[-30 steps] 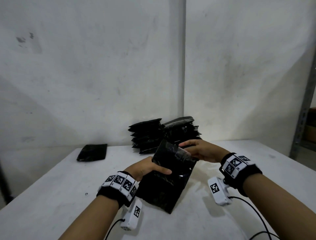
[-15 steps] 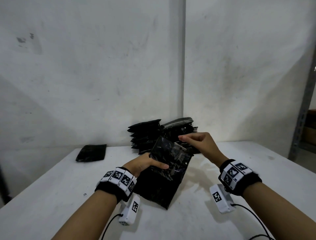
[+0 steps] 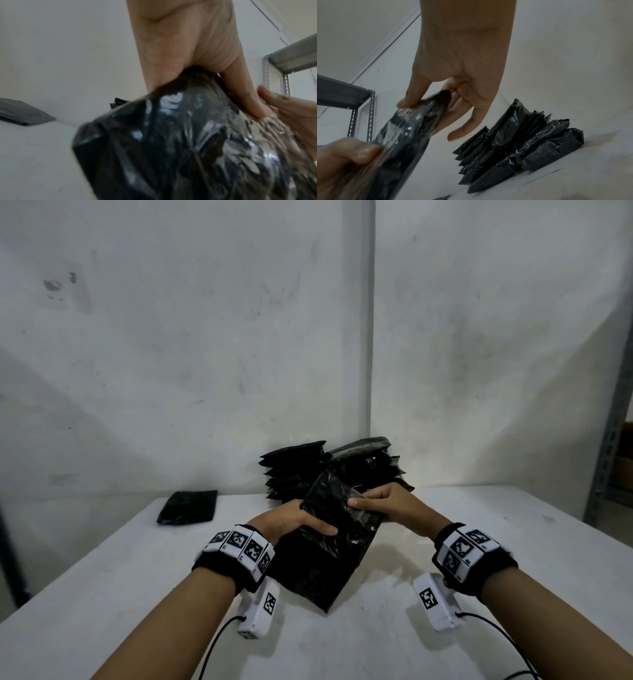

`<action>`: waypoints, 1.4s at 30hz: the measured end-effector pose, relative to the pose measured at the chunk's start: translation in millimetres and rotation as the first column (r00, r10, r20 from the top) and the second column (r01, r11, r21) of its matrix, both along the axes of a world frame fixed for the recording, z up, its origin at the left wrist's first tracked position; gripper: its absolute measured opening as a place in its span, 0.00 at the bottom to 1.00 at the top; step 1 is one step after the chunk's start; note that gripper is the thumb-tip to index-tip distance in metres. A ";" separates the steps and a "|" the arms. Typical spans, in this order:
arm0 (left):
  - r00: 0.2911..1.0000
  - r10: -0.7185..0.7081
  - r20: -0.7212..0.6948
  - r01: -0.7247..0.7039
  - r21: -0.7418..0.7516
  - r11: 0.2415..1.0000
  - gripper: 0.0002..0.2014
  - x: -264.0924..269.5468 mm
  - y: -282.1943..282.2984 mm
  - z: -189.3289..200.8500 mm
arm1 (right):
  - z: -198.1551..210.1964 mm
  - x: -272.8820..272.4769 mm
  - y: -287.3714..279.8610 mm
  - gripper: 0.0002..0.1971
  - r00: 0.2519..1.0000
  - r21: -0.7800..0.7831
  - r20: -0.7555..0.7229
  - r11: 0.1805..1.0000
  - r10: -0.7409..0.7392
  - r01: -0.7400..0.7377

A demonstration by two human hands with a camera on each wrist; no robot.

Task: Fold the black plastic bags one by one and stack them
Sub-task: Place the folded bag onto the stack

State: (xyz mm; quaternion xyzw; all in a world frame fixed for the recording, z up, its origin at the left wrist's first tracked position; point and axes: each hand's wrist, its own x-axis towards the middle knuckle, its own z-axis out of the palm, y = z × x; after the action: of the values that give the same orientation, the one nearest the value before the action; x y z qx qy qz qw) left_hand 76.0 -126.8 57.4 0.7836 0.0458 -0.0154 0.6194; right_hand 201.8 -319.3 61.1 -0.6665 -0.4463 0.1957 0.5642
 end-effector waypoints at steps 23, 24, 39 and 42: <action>0.945 0.315 0.083 -0.196 -0.627 0.754 0.12 7.7 31.0 -2.7 | -7.2 38.7 32.1 0.16 0.799 0.240 -0.599 0.937 -0.063 0.254; 0.946 0.314 0.078 -0.196 -0.633 0.749 0.12 12.0 31.1 -4.5 | -9.7 41.4 33.6 0.17 0.773 0.238 -0.631 0.932 -0.066 0.274; 0.914 0.406 0.011 -0.296 -0.667 0.684 0.25 76.1 53.6 -2.4 | -2.1 77.1 69.6 0.18 0.655 0.330 -0.751 0.906 0.082 0.265; 0.886 0.461 -0.045 -0.400 -0.579 0.711 0.25 96.2 61.6 -0.8 | 11.3 92.5 79.6 0.16 0.669 0.351 -0.739 0.891 0.075 0.288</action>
State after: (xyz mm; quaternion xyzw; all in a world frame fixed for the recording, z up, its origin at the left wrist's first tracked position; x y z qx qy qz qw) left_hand 172.2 -65.2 56.6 0.5278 0.1885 0.1565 0.8133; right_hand 294.3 -239.7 72.4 -0.4107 -0.1721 0.3066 0.8412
